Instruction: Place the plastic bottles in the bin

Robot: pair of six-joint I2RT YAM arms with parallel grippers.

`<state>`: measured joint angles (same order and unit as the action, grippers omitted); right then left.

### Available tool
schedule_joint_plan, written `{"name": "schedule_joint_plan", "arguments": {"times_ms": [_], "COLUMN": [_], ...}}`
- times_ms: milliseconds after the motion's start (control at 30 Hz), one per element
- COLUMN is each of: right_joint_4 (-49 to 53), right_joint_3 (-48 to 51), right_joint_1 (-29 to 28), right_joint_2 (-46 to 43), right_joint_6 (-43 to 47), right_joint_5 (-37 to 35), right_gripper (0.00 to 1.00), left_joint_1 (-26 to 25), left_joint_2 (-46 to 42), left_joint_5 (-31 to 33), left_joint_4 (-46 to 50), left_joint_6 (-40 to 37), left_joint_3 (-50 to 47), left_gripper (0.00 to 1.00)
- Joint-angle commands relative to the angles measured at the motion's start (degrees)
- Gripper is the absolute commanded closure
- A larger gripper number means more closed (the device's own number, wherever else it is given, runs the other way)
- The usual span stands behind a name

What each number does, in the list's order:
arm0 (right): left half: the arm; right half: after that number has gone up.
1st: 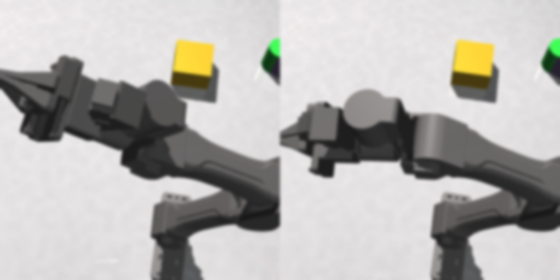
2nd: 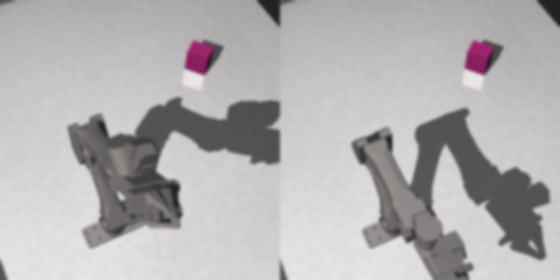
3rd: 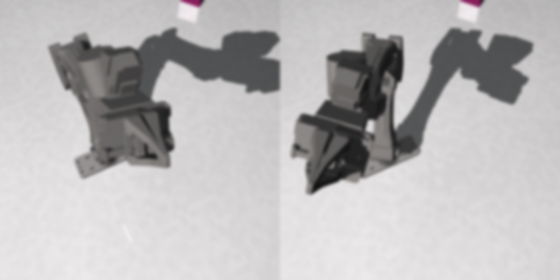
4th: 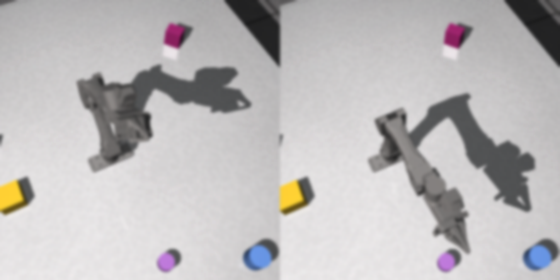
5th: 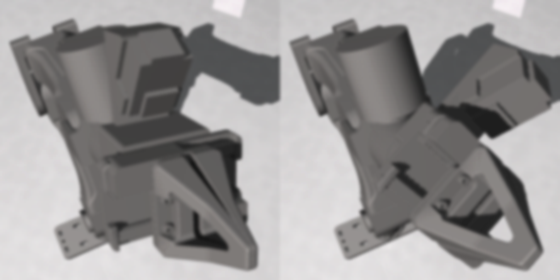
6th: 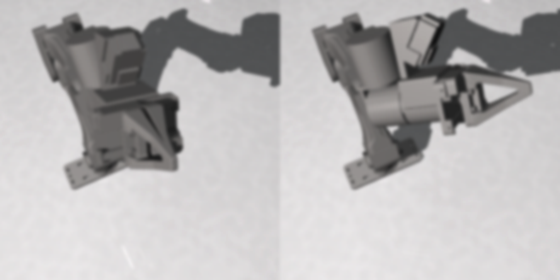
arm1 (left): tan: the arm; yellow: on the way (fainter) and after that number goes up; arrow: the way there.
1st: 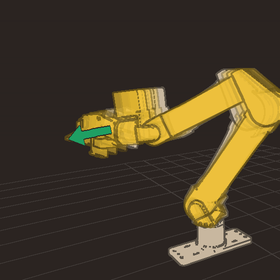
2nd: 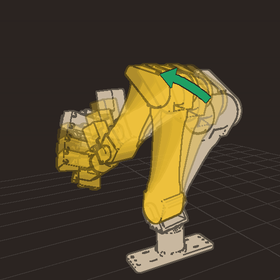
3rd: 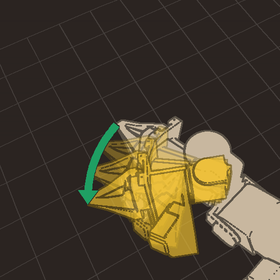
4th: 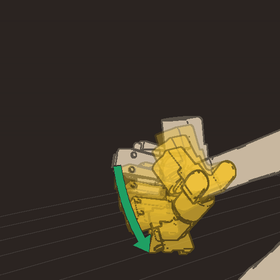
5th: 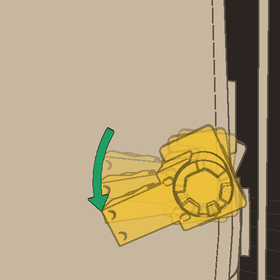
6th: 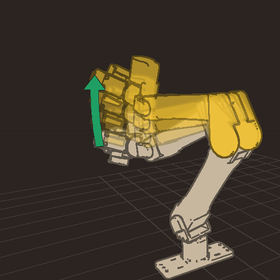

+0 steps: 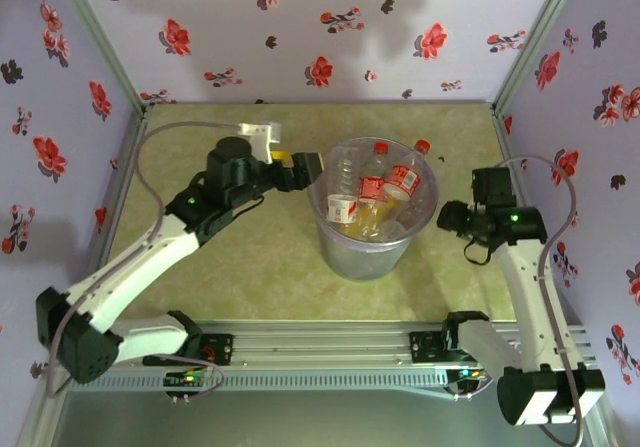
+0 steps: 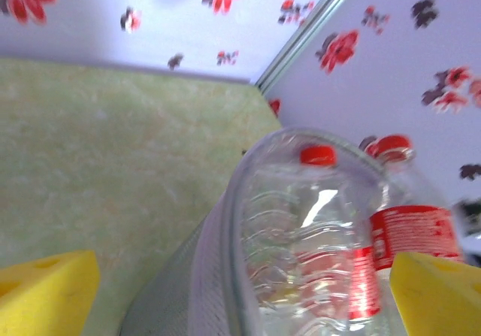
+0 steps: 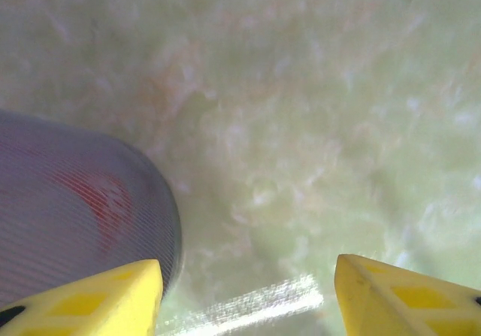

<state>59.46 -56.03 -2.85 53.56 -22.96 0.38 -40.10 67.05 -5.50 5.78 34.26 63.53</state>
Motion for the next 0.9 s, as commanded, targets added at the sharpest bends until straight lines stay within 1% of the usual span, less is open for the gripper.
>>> {"name": "schedule_joint_plan", "arguments": {"times_ms": [0, 67, 233, 333, 433, 567, 700, 867], "right_joint_4": [-3.87, -7.79, -16.5, -21.35, -24.63, -27.81, -32.35, -38.88], "right_joint_3": [7.48, 11.92, 17.0, 19.22, 19.98, 20.56, 21.75, 21.76], "right_joint_1": [0.33, 0.06, -1.52, -3.62, -6.56, -9.01, -12.35, -16.34], "right_joint_2": [-2.71, -3.66, -3.33, -1.9, -0.02, 1.49, 3.05, 7.23], "right_joint_6": [-4.45, -6.51, -10.35, -12.97, -14.12, -16.18, -19.11, -21.6], "right_joint_5": [6.37, 9.2, 10.12, 11.74, 11.6, 12.37, 12.92, 14.1], "right_gripper": [0.37, 0.37, 0.37, 0.37, 0.37, 0.37, 0.36, 0.36], "left_joint_1": [2.36, 4.62, 11.81, 15.39, 18.48, 22.53, 25.5, 27.7], "left_joint_2": [-6.14, -9.21, -16.14, -19.54, -22.51, -24.37, -24.95, -25.3], "left_joint_5": [4.5, 6.14, 6.4, 7.1, 9.48, 10.26, 10.46, 11.65], "left_joint_4": [2.97, 6.55, 12.75, 15.19, 18.35, 21.46, 21.92, 21.2], "left_joint_6": [-1.35, -1.78, -0.92, 0.16, 0.26, -0.5, -0.95, -0.78], "left_joint_3": [-1.79, -2.96, -7.9, -12.15, -15.68, -18.48, -21.15, -23.57], "left_gripper": [0.0, 0.0, 0.0, 0.0, 0.0, 0.0, 0.0, 0.0]}}
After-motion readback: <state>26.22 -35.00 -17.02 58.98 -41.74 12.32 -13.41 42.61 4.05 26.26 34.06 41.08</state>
